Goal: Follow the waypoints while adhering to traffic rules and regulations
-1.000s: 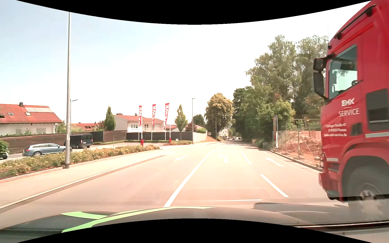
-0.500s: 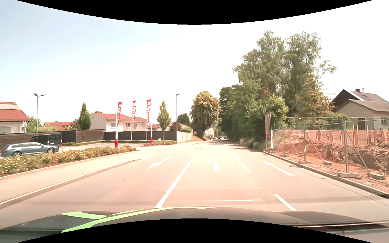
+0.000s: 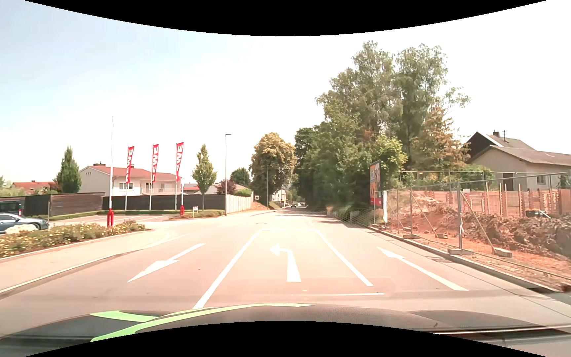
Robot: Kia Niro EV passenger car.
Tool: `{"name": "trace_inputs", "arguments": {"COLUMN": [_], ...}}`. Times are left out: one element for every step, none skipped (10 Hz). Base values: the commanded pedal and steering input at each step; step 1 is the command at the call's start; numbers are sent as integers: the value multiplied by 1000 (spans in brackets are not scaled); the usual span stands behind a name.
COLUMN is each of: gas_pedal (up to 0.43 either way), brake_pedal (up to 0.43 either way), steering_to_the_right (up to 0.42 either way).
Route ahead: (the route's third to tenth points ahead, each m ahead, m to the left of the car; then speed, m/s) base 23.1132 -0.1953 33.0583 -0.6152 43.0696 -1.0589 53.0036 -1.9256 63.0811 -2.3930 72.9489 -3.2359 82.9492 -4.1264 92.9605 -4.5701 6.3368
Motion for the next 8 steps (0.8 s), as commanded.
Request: {"name": "trace_inputs", "arguments": {"gas_pedal": [59,59,59,59,59,59,59,59], "brake_pedal": [0,0,0,0,0,0,0,0], "steering_to_the_right": [154,153,151,144,129,116,98,79]}}
